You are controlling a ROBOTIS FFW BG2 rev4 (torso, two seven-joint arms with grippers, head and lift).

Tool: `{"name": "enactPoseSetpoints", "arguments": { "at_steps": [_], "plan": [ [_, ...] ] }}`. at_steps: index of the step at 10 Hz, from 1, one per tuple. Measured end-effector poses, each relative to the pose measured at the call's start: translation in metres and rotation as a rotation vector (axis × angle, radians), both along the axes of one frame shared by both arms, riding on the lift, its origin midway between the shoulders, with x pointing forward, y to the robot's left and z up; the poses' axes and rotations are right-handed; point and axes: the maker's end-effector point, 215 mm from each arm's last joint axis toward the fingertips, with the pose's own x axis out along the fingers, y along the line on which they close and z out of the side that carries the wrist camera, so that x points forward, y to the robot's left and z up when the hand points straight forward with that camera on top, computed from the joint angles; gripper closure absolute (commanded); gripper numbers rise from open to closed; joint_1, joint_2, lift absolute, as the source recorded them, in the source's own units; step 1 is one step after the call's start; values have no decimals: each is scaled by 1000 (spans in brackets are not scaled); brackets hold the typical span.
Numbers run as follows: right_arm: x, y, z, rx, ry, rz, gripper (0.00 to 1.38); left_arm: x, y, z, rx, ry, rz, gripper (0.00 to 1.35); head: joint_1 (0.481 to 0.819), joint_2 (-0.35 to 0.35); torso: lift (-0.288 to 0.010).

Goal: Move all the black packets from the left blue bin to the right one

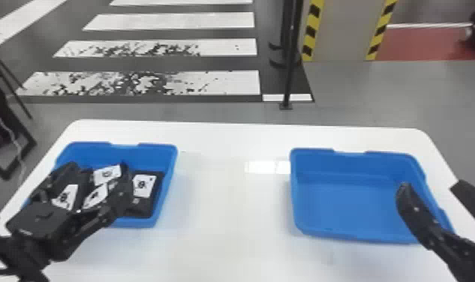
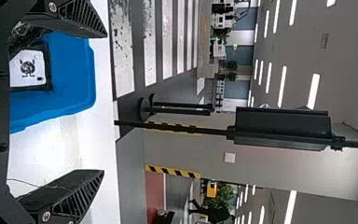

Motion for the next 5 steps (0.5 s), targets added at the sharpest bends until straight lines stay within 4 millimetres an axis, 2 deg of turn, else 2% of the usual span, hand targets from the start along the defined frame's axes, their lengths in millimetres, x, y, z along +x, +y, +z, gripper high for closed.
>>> {"name": "enactPoseSetpoints", "arguments": {
  "at_steps": [5],
  "plan": [
    [0,2,-4,10,11,9,148,0,0,-4,-2,15,0,101,695,47,-150]
  ]
}}
